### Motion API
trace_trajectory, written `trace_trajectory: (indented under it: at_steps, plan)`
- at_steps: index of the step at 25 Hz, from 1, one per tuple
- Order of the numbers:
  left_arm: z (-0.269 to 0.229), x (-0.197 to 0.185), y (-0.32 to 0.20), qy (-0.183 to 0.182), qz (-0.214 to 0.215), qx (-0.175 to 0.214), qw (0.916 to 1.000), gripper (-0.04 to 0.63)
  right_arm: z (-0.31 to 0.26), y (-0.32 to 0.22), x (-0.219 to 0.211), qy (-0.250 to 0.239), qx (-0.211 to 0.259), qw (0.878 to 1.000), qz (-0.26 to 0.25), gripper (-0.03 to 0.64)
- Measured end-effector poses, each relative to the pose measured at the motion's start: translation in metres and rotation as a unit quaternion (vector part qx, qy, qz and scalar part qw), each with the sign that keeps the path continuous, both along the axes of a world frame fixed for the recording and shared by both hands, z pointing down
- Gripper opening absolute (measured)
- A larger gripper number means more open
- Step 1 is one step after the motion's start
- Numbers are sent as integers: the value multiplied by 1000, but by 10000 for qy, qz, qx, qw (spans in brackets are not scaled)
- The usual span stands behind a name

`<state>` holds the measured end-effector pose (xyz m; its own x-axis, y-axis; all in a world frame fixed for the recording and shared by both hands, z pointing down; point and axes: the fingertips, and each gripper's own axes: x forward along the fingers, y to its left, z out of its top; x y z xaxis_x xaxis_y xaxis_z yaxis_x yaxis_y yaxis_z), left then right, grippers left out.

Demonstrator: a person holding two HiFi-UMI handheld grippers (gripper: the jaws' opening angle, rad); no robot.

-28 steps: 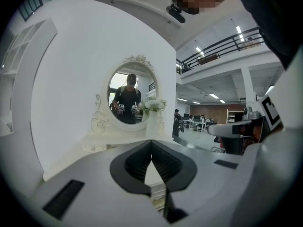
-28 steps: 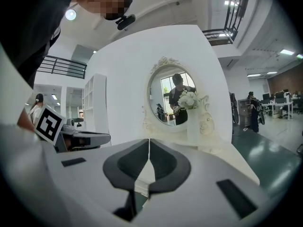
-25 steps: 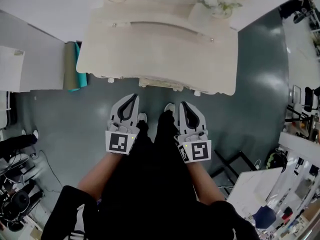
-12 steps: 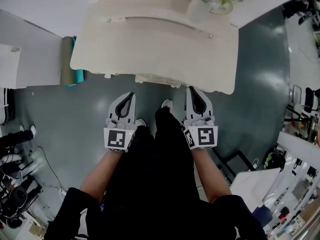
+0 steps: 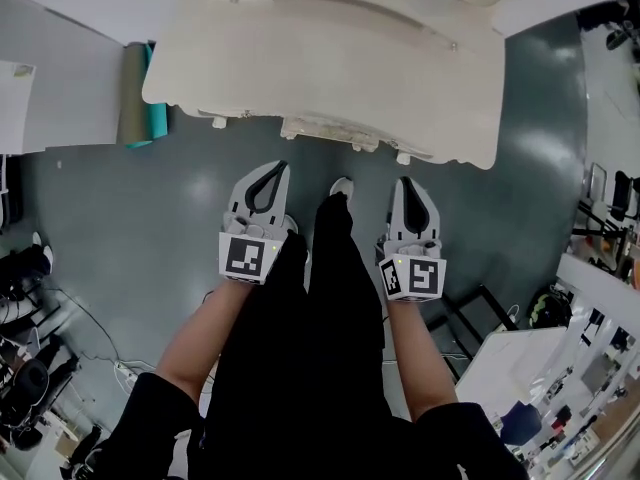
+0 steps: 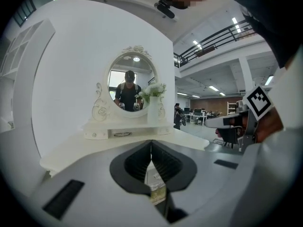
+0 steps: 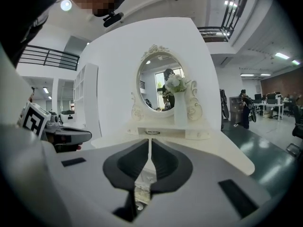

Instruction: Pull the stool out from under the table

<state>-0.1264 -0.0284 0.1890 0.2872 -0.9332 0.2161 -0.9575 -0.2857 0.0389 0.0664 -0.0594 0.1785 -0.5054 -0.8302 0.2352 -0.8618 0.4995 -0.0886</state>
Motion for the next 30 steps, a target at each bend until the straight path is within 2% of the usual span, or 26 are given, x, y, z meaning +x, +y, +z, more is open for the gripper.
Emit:
trace_trajectory:
  at_steps: [7, 15, 20, 30]
  plan:
    - [60, -3, -2, 130, -51, -274, 9995, 14, 58, -5, -22, 299, 83, 9990, -314, 20]
    - [127, 6, -20, 153, 0, -507, 9986, 14, 132, -25, -18, 456, -55, 9989, -117, 20]
    - [158, 2, -30, -44, 24, -545, 9985, 14, 164, -27, -21, 570, -109, 9979, -281, 20]
    - [205, -5, -44, -81, -5, -964, 9953, 14, 220, -35, -7, 566, -655, 9962, -129, 20]
